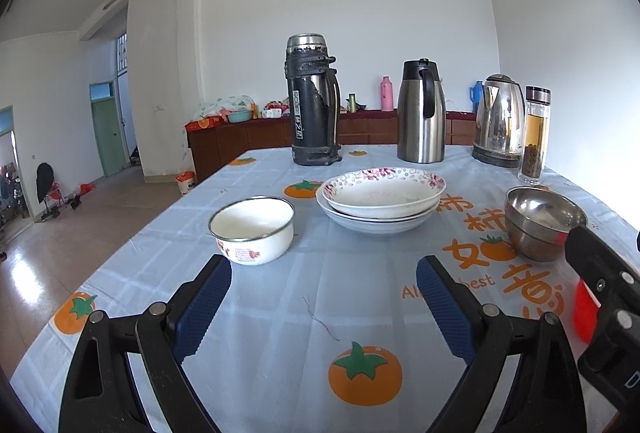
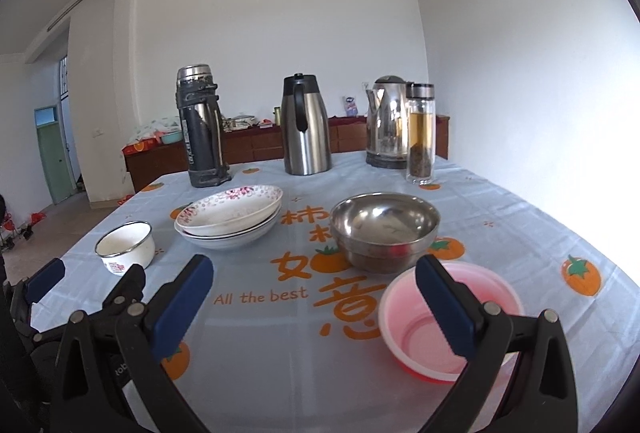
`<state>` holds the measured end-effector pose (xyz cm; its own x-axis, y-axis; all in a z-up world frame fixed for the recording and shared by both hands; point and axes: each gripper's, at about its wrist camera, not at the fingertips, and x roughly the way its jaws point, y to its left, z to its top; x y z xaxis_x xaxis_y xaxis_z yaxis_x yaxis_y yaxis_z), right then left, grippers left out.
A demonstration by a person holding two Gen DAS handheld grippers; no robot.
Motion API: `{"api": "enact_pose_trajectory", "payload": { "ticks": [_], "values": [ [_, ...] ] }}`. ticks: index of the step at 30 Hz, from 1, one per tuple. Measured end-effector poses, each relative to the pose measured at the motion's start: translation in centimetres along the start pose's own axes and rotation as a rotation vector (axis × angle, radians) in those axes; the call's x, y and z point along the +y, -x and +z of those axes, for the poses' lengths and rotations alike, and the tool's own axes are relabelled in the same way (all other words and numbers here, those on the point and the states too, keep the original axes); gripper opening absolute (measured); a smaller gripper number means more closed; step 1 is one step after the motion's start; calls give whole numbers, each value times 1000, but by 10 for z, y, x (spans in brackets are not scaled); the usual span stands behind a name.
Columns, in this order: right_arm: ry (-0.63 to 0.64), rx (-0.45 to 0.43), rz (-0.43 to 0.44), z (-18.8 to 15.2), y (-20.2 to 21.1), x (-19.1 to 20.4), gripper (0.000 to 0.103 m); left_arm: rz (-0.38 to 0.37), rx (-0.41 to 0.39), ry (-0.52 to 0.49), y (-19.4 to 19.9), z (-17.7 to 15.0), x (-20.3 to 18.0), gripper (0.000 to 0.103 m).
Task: Organize plates and bowls
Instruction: 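Move both grippers away from the plate stack toward the pink plastic bowl, then close both grippers on the rim of the pink plastic bowl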
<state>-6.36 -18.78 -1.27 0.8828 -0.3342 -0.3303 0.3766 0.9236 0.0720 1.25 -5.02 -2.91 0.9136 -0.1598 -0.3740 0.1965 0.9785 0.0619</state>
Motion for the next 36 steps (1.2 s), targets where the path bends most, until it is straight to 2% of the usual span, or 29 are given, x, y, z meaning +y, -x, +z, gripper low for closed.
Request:
{"api": "enact_pose_trajectory", "payload": {
  "ticks": [3,5,8,15,17,24,26,28,30,31,32,34,36],
  "values": [
    [8,2,2,2,4,-5,103,-37,26,9,1,-2,-3,95],
    [11,-4,4,4,11,-14,102,-87,50,6,3,-4,-8,95],
    [5,-15,-34,4,23,-36,102,-140,62,-22,7,-6,-21,95],
    [-57,61,-94,0,33,-102,100,-243,78,-114,17,-7,-65,95],
    [-75,95,-92,-3,30,-117,90,-262,96,-130,16,-7,-76,95],
    [-139,155,-81,-10,23,-154,74,-375,155,-112,13,1,-97,95],
    [-155,177,-60,-11,18,-159,61,-405,163,-124,12,5,-106,95],
    [-166,200,-41,-12,13,-162,58,-429,174,-135,11,7,-116,94],
    [-164,213,-26,-14,9,-163,58,-453,187,-149,10,8,-126,85],
    [-162,216,-20,-13,6,-163,58,-461,197,-162,8,8,-132,75],
    [-160,221,-13,-14,5,-163,58,-465,210,-173,6,8,-137,69],
    [-159,228,-1,-14,1,-164,58,-476,242,-187,0,6,-146,66],
    [-162,237,12,-14,-2,-164,57,-495,259,-193,-3,4,-153,54]
  ]
}}
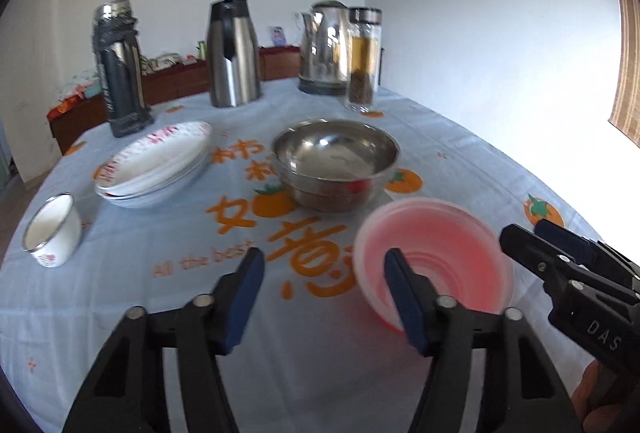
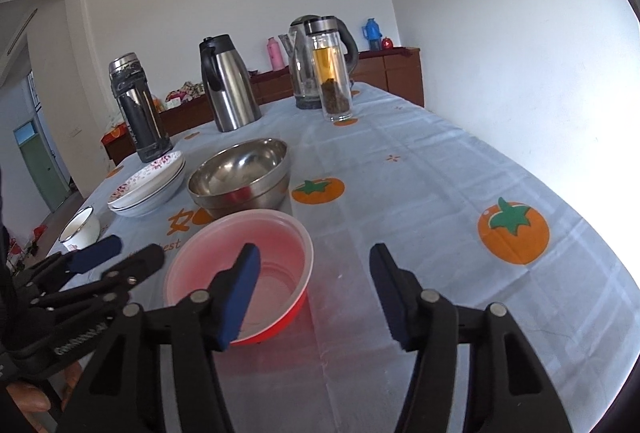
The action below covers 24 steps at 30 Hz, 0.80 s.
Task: Organize plates and bowls
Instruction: 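Close both grippers on the rim of the pink plastic bowl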
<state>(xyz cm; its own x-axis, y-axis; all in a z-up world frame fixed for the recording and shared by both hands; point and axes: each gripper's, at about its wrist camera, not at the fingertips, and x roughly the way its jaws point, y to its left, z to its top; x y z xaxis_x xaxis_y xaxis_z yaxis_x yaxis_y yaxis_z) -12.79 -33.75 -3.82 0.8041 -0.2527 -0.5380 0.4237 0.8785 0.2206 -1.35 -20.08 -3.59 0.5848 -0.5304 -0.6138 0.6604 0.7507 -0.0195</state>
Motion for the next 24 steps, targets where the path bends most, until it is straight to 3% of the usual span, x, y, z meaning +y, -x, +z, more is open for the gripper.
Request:
{"api": "enact_pose_trajectory", "payload": {
  "ticks": [4,7,9,11,24],
  "values": [
    [-1,35,5,0,-9,-2,53,-50,33,7,-11,-2,-7,50],
    [1,60,19,-1,-15,-2,44,-50,46,6,-16,-2,-9,50],
    [9,82,25,-2,-21,0,37,-53,58,11,-20,-2,-9,38],
    [10,98,33,-3,-25,2,31,-61,83,29,-26,-1,-8,33],
    [16,148,52,-7,-38,9,11,-102,140,55,-44,-9,-13,17]
  ]
}}
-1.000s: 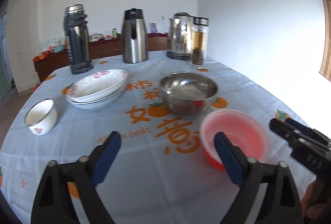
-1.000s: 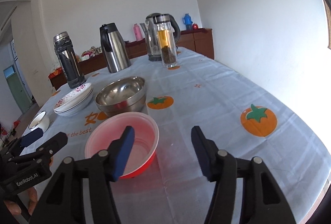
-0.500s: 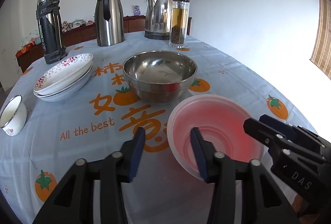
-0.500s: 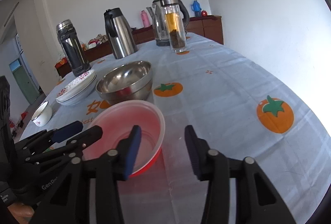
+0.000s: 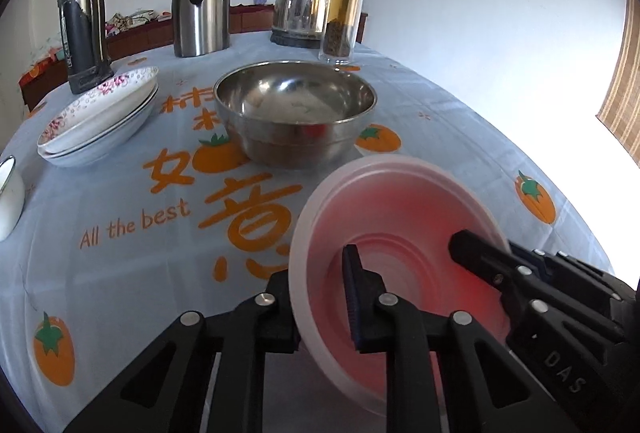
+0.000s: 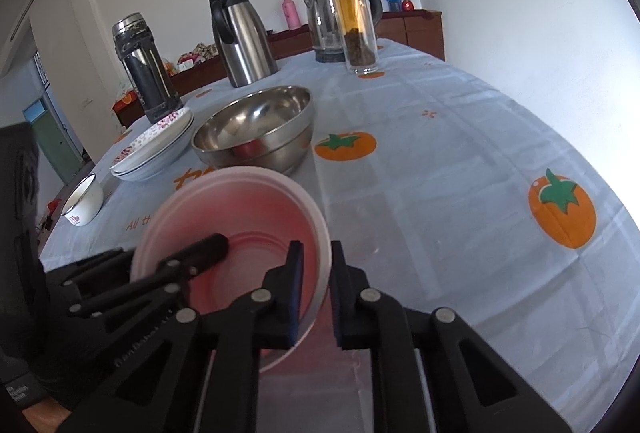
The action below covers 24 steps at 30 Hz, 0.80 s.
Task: Organize plates and bowls
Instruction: 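Close both grippers on the rim of the pink plastic bowl, then lift the pink bowl and lower it into the stainless steel bowl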
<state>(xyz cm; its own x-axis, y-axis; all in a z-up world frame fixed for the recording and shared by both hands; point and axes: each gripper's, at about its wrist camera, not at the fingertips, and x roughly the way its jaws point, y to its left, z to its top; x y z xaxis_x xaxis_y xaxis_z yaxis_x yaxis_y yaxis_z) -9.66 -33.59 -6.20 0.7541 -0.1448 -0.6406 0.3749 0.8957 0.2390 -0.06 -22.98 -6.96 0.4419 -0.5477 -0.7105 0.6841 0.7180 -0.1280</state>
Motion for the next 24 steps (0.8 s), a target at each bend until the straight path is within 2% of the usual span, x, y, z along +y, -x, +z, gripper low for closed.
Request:
{"api": "enact_pose_trajectory", "payload": {
  "ticks": [6,11,16,24],
  "values": [
    [-12,12,25,0,0,2,10,18,-61,25,16,6,5,16],
    [-5,-18,43,7,9,9,10,32,-82,36,26,10,8,16],
    [-17,-58,92,27,20,16,10,40,-126,43,40,22,13,16],
    [-25,-132,136,66,24,29,10,55,-190,65,49,60,26,16]
  ]
}}
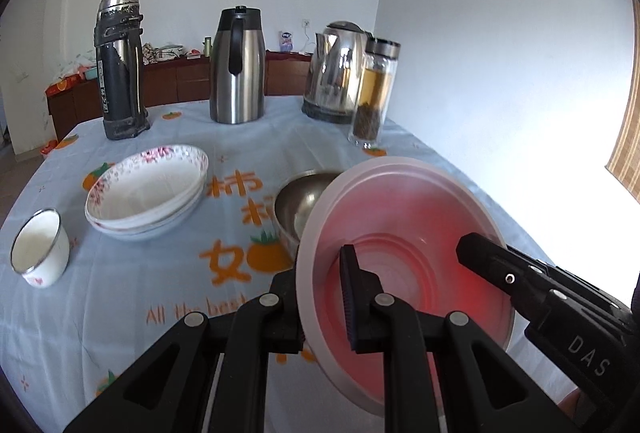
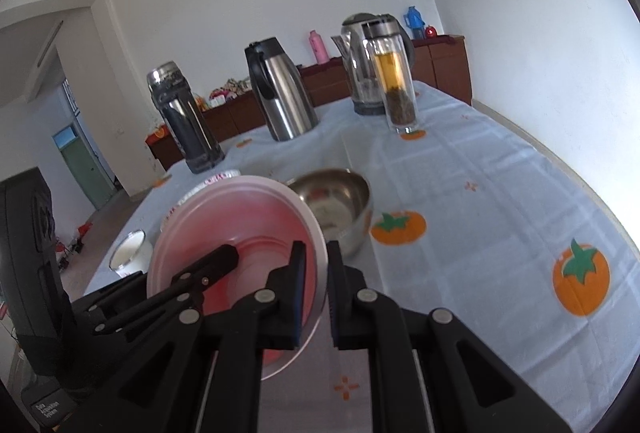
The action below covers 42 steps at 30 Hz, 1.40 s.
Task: Organize plates and bowls
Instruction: 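Lift the pink bowl and lower it into the stainless steel bowl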
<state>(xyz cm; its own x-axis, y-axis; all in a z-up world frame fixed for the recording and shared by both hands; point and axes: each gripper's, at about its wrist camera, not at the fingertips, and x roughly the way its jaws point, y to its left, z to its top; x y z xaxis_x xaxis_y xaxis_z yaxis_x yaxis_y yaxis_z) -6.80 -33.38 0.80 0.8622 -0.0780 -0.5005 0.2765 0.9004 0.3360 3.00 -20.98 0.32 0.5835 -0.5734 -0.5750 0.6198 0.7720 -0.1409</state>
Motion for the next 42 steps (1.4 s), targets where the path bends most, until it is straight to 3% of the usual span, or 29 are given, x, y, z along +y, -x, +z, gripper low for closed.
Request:
{"api": "enact_pose_trajectory", "payload": {
  "ticks": [8,14,23,42],
  "values": [
    [-29,-29,2,28,-27,-2,10,19,-10,12,-24,26,9,16],
    [-58,-2,-8,37,-56,-14,10,25,22,35,-56,40,14,17],
    [-81,43,-33,38,-83,-29,10,44,87,50,-96,40,15,17],
    [-37,66,-102,31,-104,-31,12,86,138,21,-120,33,10,19]
  ]
}}
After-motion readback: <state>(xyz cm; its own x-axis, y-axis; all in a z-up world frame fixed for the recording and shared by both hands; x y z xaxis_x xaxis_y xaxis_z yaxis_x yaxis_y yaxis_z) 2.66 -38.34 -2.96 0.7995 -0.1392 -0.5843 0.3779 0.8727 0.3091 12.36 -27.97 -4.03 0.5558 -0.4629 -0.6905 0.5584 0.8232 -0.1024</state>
